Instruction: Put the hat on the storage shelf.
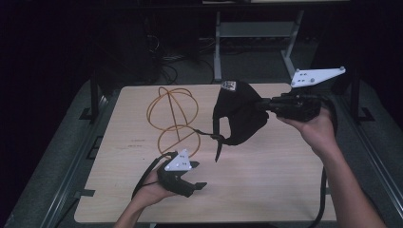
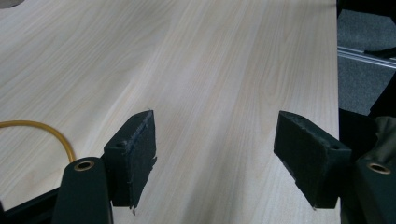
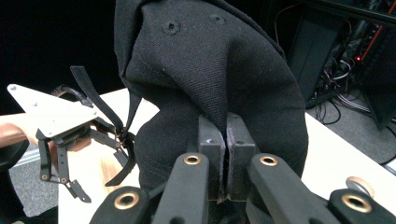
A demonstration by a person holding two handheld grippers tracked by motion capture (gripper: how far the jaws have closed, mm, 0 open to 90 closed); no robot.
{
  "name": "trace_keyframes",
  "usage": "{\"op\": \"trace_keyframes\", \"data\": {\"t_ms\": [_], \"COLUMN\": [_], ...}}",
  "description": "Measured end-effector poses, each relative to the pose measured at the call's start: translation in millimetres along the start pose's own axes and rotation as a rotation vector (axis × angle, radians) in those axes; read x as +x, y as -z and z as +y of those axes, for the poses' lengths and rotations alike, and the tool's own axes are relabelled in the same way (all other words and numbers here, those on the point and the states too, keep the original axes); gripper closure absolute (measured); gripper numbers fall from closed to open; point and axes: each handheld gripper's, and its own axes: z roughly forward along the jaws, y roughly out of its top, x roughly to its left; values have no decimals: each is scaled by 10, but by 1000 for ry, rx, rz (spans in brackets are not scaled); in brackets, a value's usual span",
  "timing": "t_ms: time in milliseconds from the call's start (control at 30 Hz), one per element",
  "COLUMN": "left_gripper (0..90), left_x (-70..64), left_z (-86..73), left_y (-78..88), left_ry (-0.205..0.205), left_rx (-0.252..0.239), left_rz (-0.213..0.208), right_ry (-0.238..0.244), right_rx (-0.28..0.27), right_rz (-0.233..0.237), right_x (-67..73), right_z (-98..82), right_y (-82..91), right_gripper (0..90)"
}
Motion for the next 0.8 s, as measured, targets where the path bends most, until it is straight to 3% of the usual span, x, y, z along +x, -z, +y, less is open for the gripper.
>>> {"op": "trace_keyframes", "data": {"t_ms": [333, 800], "left_gripper": [290, 286], "left_x": [-6, -4], "left_z": [2, -16], "left_y": [-9, 27], "left_ry": [-18, -11], "left_rx": [5, -4], "left_rz": [1, 4], "right_ry": [27, 60], "right_rx": [-11, -13], "right_rz": [33, 72], "right_x": [32, 81], "right_z": [231, 520], "right_y": [-168, -457], "right_gripper": [877, 877]}}
